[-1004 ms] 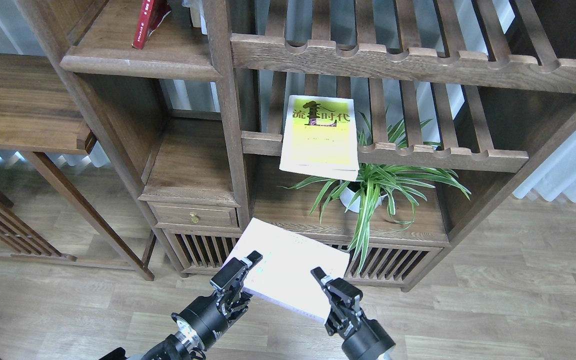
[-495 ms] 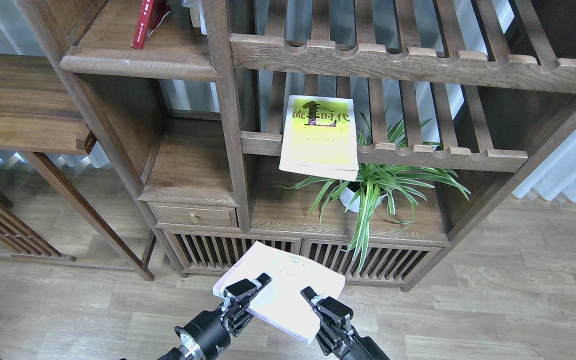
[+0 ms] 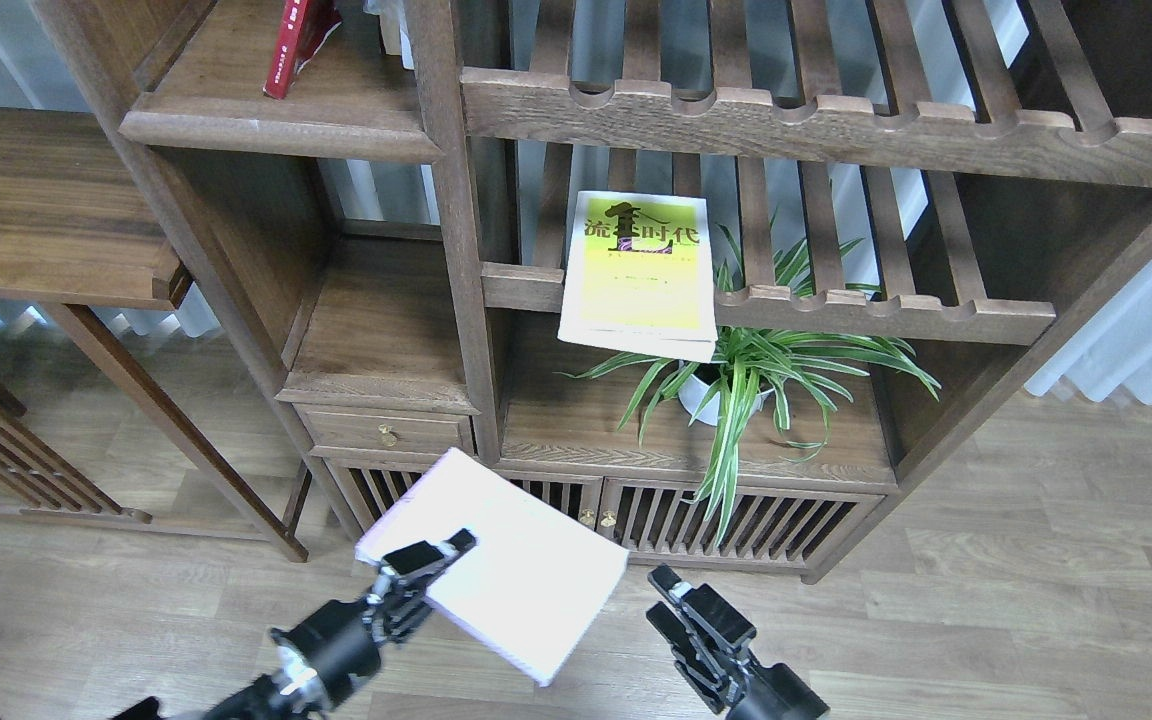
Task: Organize books on shelf
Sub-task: 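Lift the white booklet with the left gripper toward the upper shelf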
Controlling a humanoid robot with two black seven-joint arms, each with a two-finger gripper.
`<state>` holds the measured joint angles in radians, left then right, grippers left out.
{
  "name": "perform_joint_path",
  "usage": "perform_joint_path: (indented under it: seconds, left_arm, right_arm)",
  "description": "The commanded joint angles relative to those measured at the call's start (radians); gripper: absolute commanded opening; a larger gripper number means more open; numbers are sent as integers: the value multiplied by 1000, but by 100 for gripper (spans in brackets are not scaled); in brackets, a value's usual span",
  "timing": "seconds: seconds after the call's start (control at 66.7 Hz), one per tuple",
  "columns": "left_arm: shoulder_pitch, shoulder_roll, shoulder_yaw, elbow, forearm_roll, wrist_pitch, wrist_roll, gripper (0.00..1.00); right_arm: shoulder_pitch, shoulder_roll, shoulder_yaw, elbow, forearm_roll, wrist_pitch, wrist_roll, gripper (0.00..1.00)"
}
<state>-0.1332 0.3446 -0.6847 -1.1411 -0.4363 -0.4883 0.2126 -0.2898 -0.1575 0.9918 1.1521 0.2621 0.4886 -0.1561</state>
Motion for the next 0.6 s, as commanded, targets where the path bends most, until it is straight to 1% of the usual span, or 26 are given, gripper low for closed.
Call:
perform_joint_path:
  seconds: [0.0, 0.045, 0.06, 0.09, 0.105, 0.225, 0.24, 0.285, 0.435, 0.48, 0.585]
  left_arm:
    - [1, 186, -44, -110, 1, 0, 2, 4]
    - [3, 272, -71, -163, -2, 0, 2, 4]
    - [3, 318, -90, -192, -4, 0, 2, 4]
    - [3, 352, -102, -212, -5, 0, 1, 4]
    - [3, 393, -120, -235, -10, 0, 1, 4]
    - [-28, 542, -205, -243, -22, 0, -2, 4]
    - [-66, 620, -232, -243, -27, 0, -8, 4]
    - [-97, 672, -243, -241, -39, 0, -9, 4]
    - [-261, 795, -254, -241, -133, 0, -9, 4]
    - [-331, 844, -248, -241, -183, 0, -9, 5]
    - [-443, 907, -233, -241, -263, 0, -7, 5]
  right_arm:
    - [1, -23, 28, 0, 3, 0, 1, 99]
    - [1, -23, 42, 0, 2, 0, -2, 99]
    - [3, -23, 45, 0, 2, 0, -2, 99]
    - [4, -23, 45, 0, 2, 0, -2, 99]
    - [9, -23, 45, 0, 2, 0, -2, 99]
    - [26, -22, 45, 0, 2, 0, -2, 99]
    - [27, -19, 44, 0, 2, 0, -2, 99]
    - [29, -17, 44, 0, 2, 0, -3, 99]
    - [32, -17, 41, 0, 0, 0, -3, 99]
    - [32, -17, 42, 0, 0, 0, -3, 99]
    - [31, -17, 41, -2, 2, 0, -3, 99]
